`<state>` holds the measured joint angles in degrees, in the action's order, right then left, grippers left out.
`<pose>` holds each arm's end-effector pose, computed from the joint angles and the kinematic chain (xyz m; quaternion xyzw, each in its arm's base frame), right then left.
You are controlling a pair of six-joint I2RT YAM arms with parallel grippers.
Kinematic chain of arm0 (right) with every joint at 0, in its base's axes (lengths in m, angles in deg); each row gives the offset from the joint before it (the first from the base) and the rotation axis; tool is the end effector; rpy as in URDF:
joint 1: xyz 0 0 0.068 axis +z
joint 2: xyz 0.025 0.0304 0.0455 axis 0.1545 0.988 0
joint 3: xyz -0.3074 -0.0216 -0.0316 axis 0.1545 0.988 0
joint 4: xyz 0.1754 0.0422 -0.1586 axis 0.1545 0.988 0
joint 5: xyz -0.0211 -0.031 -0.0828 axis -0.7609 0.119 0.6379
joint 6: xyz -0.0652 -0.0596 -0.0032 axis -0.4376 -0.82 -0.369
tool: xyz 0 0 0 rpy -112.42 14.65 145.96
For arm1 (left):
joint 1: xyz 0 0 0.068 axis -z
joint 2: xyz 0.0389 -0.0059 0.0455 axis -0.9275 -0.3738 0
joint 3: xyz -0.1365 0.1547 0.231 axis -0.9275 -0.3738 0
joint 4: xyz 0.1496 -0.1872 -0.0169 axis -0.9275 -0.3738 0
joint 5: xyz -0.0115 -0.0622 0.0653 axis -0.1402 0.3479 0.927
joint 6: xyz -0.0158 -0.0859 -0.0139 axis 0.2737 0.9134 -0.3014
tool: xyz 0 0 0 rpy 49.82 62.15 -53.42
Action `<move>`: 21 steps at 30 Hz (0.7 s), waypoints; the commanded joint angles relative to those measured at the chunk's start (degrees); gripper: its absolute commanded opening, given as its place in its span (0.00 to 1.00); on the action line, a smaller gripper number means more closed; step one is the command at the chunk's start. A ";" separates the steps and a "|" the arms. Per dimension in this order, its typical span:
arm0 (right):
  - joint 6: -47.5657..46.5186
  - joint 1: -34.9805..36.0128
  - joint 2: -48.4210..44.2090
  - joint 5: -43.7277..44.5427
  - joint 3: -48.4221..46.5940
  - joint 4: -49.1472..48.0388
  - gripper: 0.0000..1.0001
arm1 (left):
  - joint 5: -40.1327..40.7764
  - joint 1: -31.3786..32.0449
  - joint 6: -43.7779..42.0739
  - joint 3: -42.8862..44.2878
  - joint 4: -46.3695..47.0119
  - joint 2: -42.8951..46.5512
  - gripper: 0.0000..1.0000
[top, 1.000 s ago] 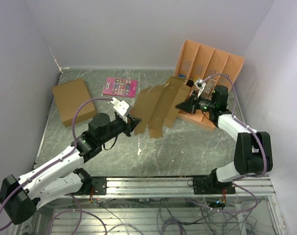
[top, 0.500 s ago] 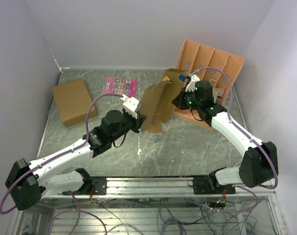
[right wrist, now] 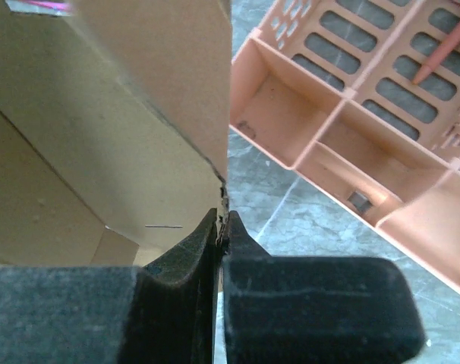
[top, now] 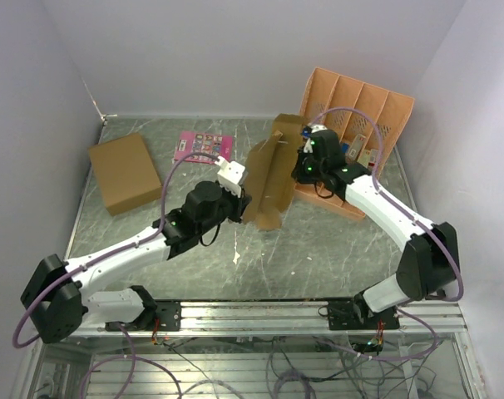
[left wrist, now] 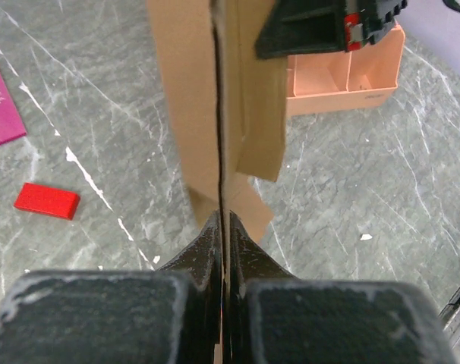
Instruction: Fold the paper box
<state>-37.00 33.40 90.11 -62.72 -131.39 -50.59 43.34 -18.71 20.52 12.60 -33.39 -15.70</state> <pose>0.3082 0.1426 0.3113 -0.0239 0.8975 0.1840 0.4001 0.1835 -0.1993 0.3212 0.2176 0.7594 -0.2718 0.5496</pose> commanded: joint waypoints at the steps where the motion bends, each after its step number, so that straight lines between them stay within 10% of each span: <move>1: -1.66 7.72 3.55 10.37 -5.25 3.14 0.00 | -2.10 0.44 2.77 3.22 -0.64 -3.45 0.07; 21: -6.04 7.74 0.39 10.53 2.23 -1.36 0.00 | -0.94 0.37 3.49 -1.17 -5.27 5.52 0.07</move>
<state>-40.41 41.86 91.86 -52.82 -130.60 -50.90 44.72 -18.71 24.34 12.03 -39.99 -12.75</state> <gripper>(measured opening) 0.009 0.072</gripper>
